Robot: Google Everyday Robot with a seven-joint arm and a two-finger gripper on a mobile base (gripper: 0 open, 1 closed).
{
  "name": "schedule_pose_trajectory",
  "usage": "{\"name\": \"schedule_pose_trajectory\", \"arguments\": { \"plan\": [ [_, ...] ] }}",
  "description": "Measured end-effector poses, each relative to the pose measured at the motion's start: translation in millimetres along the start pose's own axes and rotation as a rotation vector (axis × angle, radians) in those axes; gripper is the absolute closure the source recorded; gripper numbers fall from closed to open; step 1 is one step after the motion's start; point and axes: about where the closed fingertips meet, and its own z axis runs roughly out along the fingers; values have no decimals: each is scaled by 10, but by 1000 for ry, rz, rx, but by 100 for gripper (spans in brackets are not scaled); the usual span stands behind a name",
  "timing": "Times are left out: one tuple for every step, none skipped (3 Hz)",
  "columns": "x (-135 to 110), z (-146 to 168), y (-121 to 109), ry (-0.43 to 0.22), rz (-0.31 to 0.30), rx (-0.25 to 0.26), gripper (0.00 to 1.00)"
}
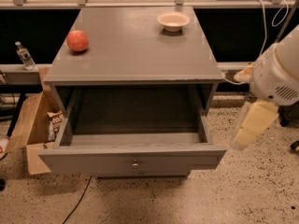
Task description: Close top drawer
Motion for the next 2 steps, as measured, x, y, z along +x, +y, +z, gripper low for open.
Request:
{"name": "schedule_pose_trajectory", "arguments": {
  "plan": [
    [-25, 540, 213, -41, 25, -68, 0],
    [-14, 540, 247, -40, 14, -64, 0]
  ]
}}
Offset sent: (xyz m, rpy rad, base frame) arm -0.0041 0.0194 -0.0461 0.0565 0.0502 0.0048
